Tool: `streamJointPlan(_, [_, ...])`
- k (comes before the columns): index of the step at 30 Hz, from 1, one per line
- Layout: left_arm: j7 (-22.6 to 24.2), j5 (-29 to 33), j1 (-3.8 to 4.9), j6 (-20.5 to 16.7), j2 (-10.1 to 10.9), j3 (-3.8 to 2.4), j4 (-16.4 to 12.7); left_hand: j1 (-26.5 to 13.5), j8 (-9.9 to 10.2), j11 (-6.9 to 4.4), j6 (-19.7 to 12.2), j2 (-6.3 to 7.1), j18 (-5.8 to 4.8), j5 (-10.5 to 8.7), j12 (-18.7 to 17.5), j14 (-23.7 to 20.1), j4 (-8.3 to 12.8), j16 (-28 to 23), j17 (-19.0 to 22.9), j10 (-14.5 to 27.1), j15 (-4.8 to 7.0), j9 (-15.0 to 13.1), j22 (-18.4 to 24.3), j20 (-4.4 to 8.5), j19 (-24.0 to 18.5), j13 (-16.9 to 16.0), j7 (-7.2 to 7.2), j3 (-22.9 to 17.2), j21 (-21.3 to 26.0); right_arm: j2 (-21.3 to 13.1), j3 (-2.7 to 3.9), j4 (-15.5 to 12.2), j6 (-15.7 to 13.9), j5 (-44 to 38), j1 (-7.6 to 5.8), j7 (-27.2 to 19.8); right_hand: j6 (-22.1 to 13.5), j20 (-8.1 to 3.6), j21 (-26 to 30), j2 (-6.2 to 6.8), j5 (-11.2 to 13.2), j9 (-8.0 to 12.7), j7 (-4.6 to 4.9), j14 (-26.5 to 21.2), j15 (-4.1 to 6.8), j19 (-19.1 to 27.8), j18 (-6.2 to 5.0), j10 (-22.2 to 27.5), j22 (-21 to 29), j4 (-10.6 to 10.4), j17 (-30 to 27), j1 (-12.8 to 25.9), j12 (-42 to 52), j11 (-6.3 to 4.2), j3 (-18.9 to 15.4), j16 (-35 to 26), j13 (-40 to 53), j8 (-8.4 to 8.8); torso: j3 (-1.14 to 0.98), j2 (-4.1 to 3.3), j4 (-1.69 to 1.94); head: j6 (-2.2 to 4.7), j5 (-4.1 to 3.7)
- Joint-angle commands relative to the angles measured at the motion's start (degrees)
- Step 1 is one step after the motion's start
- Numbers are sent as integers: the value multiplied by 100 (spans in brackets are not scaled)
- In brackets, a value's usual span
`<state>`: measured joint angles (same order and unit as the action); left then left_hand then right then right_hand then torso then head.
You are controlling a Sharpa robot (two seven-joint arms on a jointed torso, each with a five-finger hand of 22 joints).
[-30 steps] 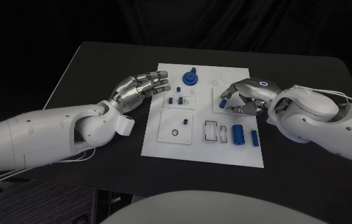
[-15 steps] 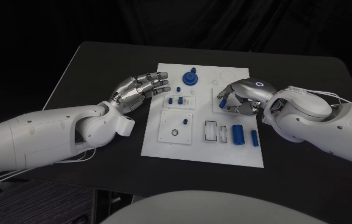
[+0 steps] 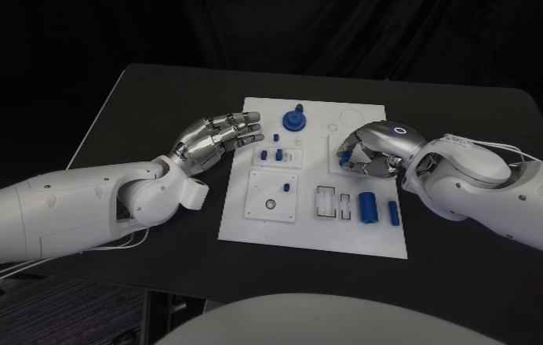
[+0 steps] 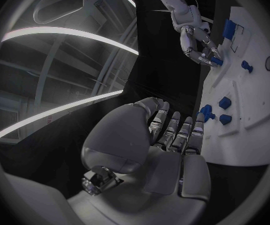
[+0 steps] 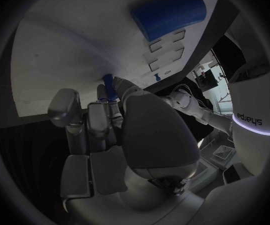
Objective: Assemble the parts on the task board
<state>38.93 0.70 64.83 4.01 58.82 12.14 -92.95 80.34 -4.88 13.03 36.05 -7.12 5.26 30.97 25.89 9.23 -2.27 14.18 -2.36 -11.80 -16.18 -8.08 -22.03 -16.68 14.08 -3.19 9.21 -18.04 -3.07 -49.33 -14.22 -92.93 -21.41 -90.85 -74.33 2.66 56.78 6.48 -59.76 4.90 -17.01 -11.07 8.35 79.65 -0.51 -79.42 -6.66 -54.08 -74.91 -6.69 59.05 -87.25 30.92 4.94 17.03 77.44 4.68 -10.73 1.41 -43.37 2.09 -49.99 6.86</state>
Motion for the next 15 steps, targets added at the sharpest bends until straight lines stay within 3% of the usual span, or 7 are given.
streamJointPlan(1, [133,19,-11,93,-23,-4,-7,-58,-33,3,44,-20,-103,21,20,27,9,21,-8,-20,-14,-7,1,-9,45,-7,-10,-34,-26,-29,3,-33,-343,12,14,-48,96,-37,-41,-52,-3,-88,-26,4,46,-16,81,-112,-746,124,-2,-119,44,-47,82,-2,51,-66,0,-3,-1,-1,19])
streamJointPlan(2, [130,19,-13,99,-28,-4,-7,-58,-33,3,44,-20,-103,21,20,27,9,21,-8,-20,-14,-7,1,-9,45,-7,-10,-34,-26,-42,3,-46,-422,12,15,-52,114,-64,-51,-79,314,-140,-25,-1,62,-13,82,-147,-748,235,-21,-221,37,-58,233,-23,69,-78,-1,-1,0,-1,25])
streamJointPlan(10, [113,19,-21,106,-47,-4,-3,-58,-33,3,38,-22,-103,22,13,24,9,18,-7,-17,-12,-5,7,-9,43,-6,-6,-39,-25,-169,6,-206,-705,13,-11,-58,271,-117,-146,-30,484,-357,-76,28,117,-32,96,-350,-765,420,-15,-188,112,-125,511,-56,186,-188,-1,2,0,-1,20])
streamJointPlan(15, [99,19,-24,109,-66,-4,9,-58,-35,3,46,-24,-103,23,11,22,9,17,-7,-16,-11,-6,6,-9,44,-5,-3,-44,-25,-255,7,-401,-871,13,-131,-75,299,-125,-115,5,560,-457,-91,19,125,-12,90,-350,-753,431,-61,-91,100,-137,556,-93,224,-222,-3,0,4,-1,26])
